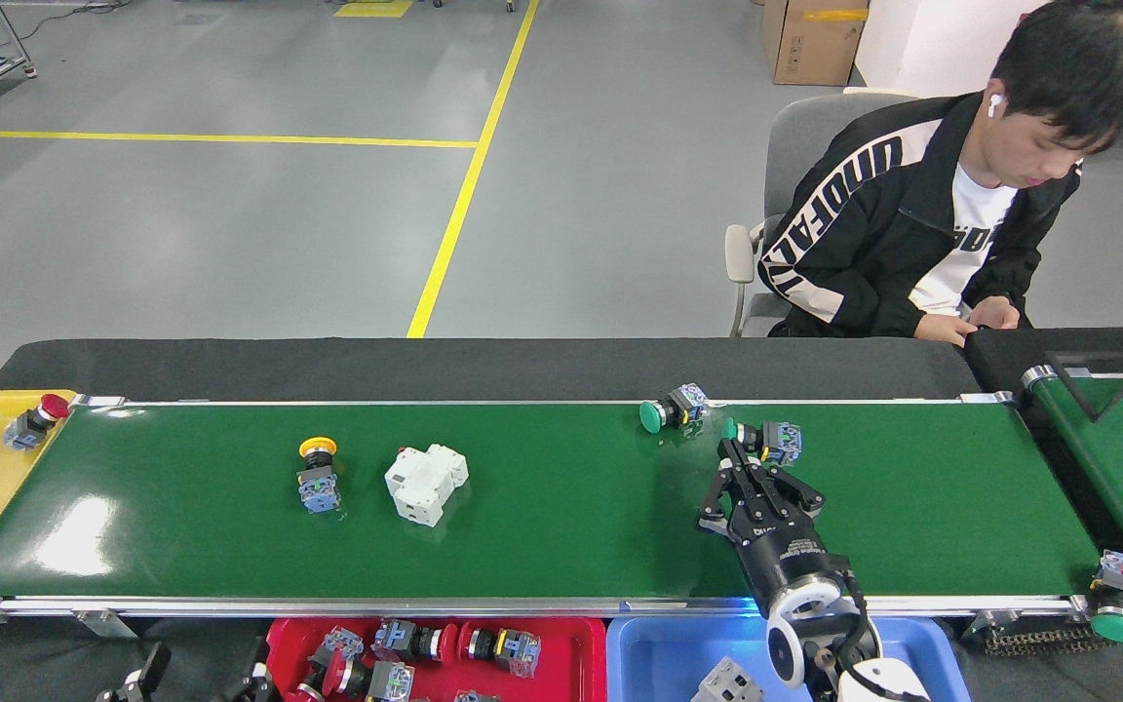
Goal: Pick switch part from conveyor to tray
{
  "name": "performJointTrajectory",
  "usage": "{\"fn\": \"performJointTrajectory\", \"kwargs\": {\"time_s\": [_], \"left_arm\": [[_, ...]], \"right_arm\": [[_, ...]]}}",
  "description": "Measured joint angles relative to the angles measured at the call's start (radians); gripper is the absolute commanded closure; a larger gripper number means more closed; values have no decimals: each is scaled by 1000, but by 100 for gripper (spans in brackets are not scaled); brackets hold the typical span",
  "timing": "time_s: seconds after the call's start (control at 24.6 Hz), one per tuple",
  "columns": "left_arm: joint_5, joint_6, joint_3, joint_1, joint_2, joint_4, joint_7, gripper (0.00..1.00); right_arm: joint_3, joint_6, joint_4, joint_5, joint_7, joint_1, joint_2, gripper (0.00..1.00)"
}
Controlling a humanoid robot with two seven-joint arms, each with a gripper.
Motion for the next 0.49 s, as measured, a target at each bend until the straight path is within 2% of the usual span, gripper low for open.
{"fn": "performJointTrajectory", "kwargs": {"time_s": [0.08, 0.12, 0.2, 0.37, 0.49], "left_arm": [[-51, 27, -22, -89, 0, 84, -3, 0], [-69, 37, -25, -131, 0, 126, -4, 0], [-95, 51, -27, -215, 0, 215, -5, 0], [-114, 70, -27, -361, 24, 379, -6, 0], [-115, 79, -28, -451, 69, 505, -8, 0]], "right_arm": [[23, -132, -59, 0, 20, 73, 10, 77], [42, -187, -72, 0, 32, 99, 23, 61], [97, -276, -78, 0, 76, 137, 58, 1], [134, -345, -80, 0, 141, 152, 69, 2], [135, -372, -80, 0, 150, 151, 85, 2]]}}
